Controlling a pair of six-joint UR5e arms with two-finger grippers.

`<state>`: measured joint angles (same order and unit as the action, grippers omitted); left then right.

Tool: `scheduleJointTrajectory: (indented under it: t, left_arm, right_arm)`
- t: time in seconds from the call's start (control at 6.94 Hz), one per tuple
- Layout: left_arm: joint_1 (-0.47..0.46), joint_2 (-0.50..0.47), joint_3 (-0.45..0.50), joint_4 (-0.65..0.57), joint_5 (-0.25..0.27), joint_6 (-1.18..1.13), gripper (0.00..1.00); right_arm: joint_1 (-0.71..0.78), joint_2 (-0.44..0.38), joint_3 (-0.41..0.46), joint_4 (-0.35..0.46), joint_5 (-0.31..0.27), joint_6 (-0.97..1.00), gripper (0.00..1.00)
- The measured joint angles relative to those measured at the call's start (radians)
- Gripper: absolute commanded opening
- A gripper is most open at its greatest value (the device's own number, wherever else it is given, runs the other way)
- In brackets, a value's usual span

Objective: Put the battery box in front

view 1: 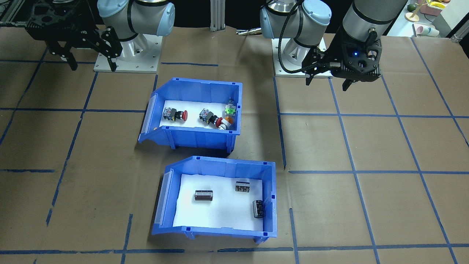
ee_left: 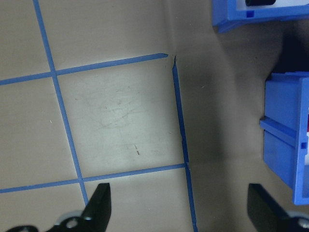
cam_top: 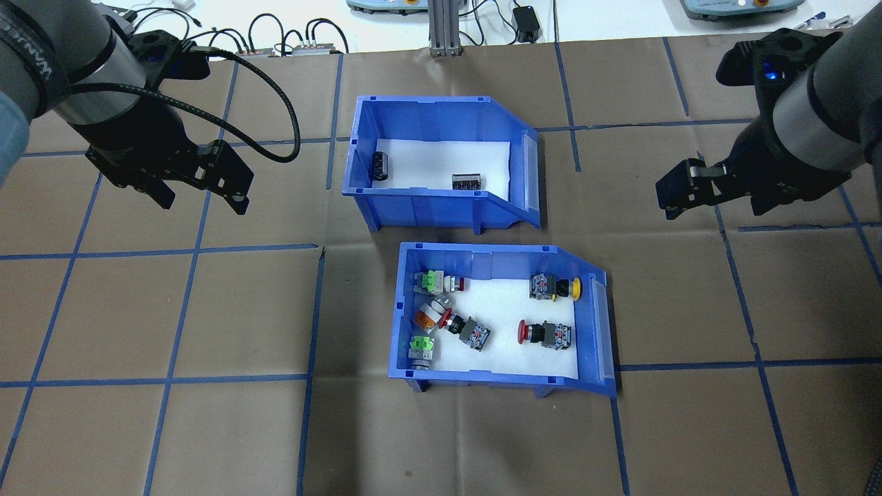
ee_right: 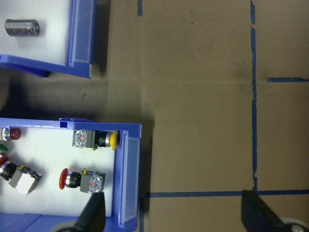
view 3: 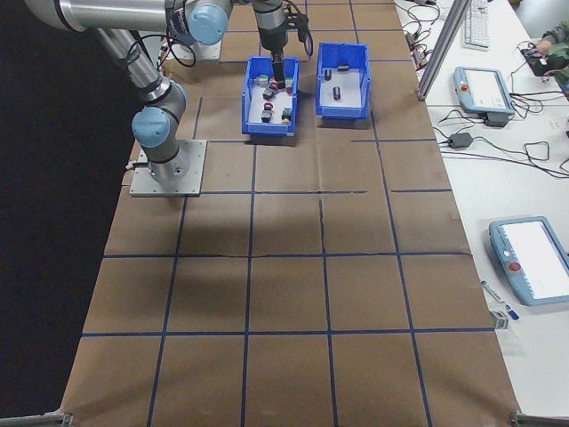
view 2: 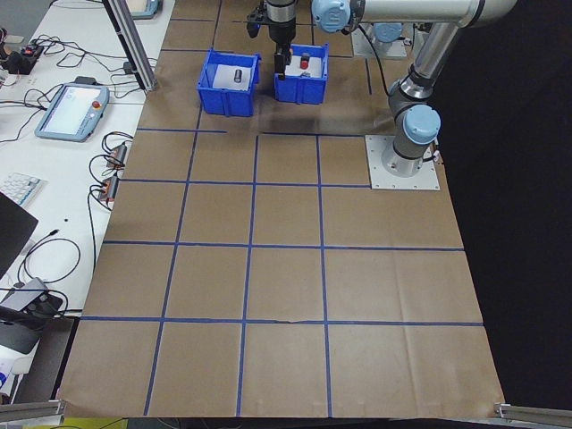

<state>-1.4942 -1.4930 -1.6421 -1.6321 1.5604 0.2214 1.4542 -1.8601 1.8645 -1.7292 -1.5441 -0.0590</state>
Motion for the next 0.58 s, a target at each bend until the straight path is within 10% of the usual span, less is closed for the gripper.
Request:
scheduleJointTrajectory:
  t: [0.58]
  left_arm:
    - [-0.001,0.0,-0.001,0.0,0.0,0.0,1.0]
  right_arm:
    - [0.035,0.141,-0.107,0.006,0.01,0.114,1.0]
